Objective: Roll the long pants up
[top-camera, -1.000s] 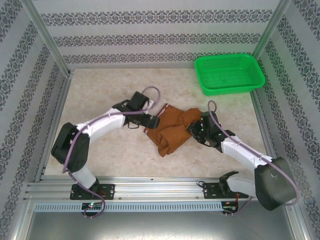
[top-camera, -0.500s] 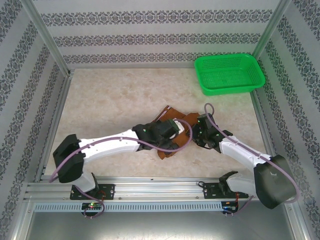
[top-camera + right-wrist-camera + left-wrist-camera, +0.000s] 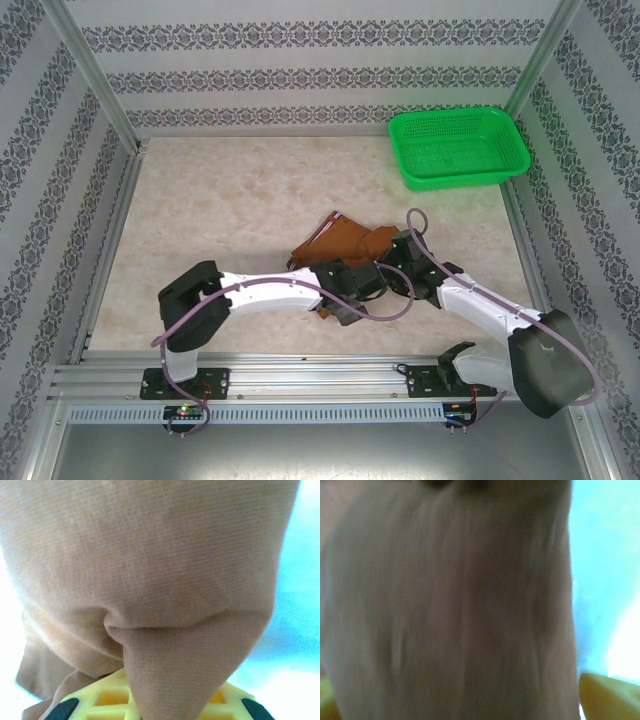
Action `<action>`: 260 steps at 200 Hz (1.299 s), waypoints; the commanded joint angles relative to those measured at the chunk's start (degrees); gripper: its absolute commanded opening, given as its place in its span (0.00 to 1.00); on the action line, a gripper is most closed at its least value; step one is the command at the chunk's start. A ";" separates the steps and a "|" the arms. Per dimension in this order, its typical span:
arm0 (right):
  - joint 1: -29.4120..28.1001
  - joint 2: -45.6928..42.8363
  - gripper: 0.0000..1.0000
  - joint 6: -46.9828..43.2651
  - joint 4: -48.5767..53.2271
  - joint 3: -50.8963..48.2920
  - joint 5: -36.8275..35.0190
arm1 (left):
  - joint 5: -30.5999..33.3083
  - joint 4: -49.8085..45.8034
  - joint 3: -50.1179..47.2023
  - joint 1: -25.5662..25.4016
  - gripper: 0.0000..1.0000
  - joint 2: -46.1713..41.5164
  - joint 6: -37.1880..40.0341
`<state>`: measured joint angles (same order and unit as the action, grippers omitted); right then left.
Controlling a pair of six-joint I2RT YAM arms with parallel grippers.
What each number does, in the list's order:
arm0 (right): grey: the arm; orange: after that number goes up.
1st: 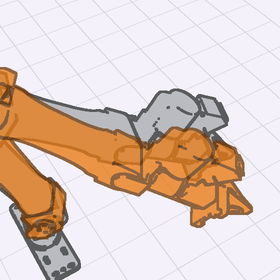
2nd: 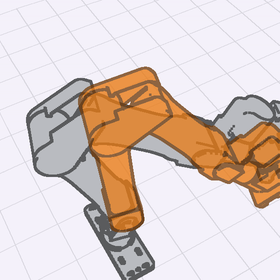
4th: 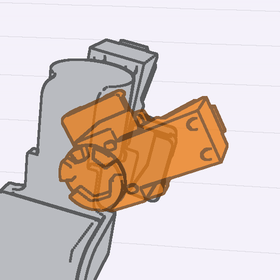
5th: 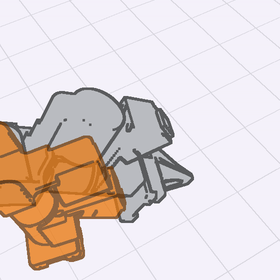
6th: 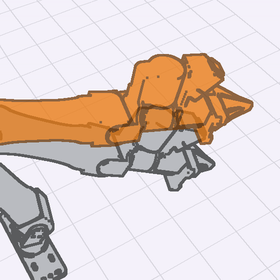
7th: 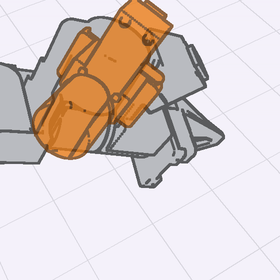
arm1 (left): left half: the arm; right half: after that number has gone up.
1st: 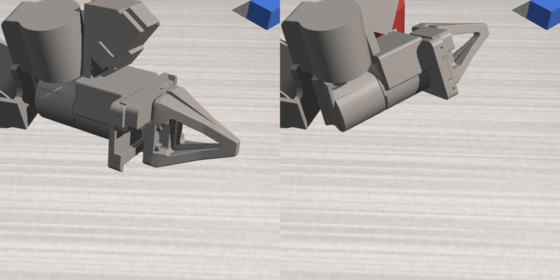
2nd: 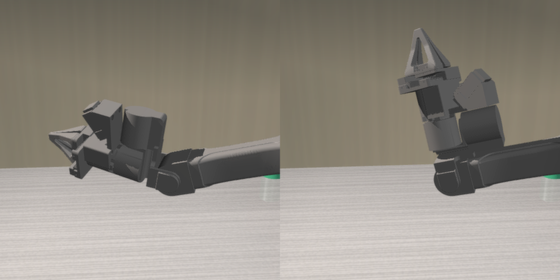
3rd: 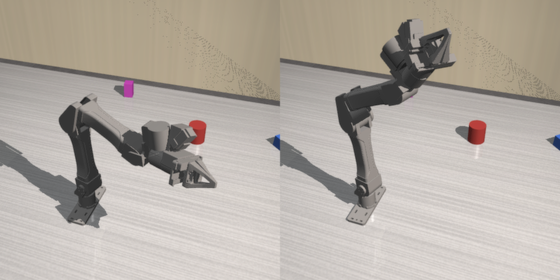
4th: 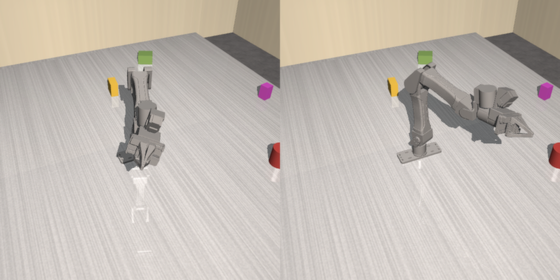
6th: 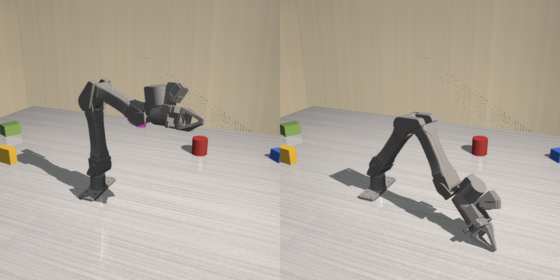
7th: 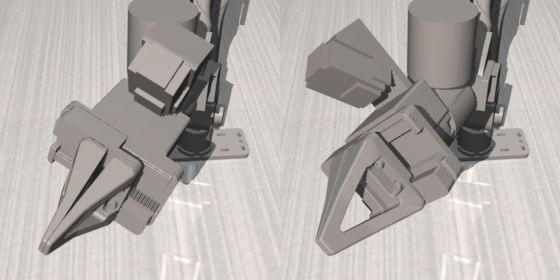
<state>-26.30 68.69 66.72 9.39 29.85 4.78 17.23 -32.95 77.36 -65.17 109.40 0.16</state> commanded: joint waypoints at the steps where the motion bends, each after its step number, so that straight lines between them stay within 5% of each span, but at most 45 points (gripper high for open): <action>1: -1.99 -2.48 0.00 0.89 0.96 -0.58 2.90 | 3.70 -3.80 0.91 0.66 0.95 7.52 -1.32; 10: -2.00 -3.67 0.00 1.08 1.68 -0.50 2.73 | 2.89 -4.58 1.29 1.44 0.74 9.24 -1.39; 14: -2.00 -4.14 0.00 1.21 1.92 -0.45 2.70 | 3.14 -4.70 1.29 1.80 0.50 9.78 -1.69; 23: -1.98 -5.28 0.00 1.27 2.92 -0.17 2.50 | 3.07 -3.97 0.54 2.45 0.20 10.45 -1.79; 26: -1.97 -5.64 0.00 1.16 3.33 0.06 2.32 | 2.84 -3.56 0.06 2.66 0.00 10.43 -1.70; 59: -1.30 -7.99 0.00 0.76 6.16 0.88 -0.20 | -4.28 5.68 -8.15 2.86 0.00 3.00 0.45; 95: 5.37 -11.74 0.84 -4.25 6.08 3.17 -0.59 | -25.70 7.15 -9.53 7.80 0.00 -2.25 -1.90; 110: 8.46 -12.95 0.94 -7.44 7.77 5.95 0.90 | -36.90 8.89 -9.82 10.84 0.00 -2.78 -3.30; 140: 10.28 -12.70 0.96 -11.53 13.36 10.67 5.20 | -55.58 13.65 -10.10 16.75 0.00 -3.09 -6.71; 177: 10.57 -13.29 0.96 -9.16 11.32 6.79 9.89 | -76.63 33.09 -14.04 24.88 0.00 -2.45 -22.27; 196: 10.91 -12.90 0.96 -8.25 9.91 4.94 11.56 | -80.84 47.66 -18.23 27.36 0.00 -1.94 -33.35; 224: 10.97 -11.01 0.96 -8.87 8.89 5.02 13.31 | -82.22 57.17 -21.79 29.53 0.00 -0.18 -41.04; 260: 11.03 -5.99 0.97 -8.84 4.01 5.22 15.88 | -84.10 95.07 -29.17 33.57 0.00 6.36 -69.36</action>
<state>-15.84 59.53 58.26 17.63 35.03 17.23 -61.41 32.38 51.42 -34.26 111.35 -46.04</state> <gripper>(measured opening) 0.968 0.210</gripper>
